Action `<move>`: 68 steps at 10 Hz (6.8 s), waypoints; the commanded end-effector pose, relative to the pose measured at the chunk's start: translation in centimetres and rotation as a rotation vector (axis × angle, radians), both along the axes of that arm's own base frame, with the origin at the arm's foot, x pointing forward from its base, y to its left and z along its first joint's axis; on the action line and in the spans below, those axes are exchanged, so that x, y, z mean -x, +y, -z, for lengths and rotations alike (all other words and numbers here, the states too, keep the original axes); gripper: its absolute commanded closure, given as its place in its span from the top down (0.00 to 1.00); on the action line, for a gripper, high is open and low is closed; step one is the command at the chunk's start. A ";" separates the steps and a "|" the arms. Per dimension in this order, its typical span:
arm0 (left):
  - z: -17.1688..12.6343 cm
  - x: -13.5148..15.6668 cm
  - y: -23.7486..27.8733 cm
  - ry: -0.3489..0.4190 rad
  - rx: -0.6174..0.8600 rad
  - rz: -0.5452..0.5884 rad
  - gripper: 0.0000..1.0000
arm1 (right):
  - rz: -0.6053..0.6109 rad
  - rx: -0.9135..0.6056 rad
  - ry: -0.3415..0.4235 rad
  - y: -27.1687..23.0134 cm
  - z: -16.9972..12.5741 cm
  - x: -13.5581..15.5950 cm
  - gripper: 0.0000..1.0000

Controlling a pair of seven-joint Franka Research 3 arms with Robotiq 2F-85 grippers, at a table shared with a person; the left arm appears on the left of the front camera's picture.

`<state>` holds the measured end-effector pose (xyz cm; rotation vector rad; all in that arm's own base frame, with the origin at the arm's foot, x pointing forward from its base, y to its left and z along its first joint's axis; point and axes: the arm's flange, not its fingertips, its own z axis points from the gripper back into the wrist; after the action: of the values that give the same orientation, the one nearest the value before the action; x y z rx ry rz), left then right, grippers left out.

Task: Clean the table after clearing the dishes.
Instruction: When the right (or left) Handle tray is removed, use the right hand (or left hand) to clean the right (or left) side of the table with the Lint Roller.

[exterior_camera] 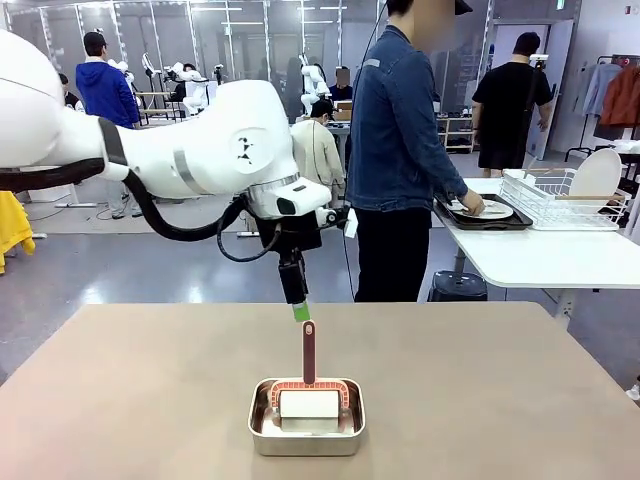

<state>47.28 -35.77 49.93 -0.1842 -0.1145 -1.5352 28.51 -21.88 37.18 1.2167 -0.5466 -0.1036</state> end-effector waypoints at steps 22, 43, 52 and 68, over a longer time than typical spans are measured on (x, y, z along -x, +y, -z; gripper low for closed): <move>8.4 -4.6 -2.8 0.239 -0.175 0.029 0.00 | -0.009 0.004 -0.019 0.0 0.0 0.3 1.00; 10.8 -3.3 30.9 0.579 0.559 -1.336 0.00 | -0.009 0.004 -0.019 0.0 0.0 0.3 1.00; 11.3 -4.4 32.1 0.648 0.498 -1.367 0.21 | -0.009 0.004 -0.019 0.0 0.0 0.3 1.00; 18.4 -4.7 56.6 0.618 0.585 -1.306 0.21 | -0.009 0.004 -0.019 0.0 0.0 0.3 1.00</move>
<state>50.89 19.13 31.93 -0.8673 -0.1207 -0.0549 28.47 -21.93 37.20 1.2169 -0.5482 -0.1041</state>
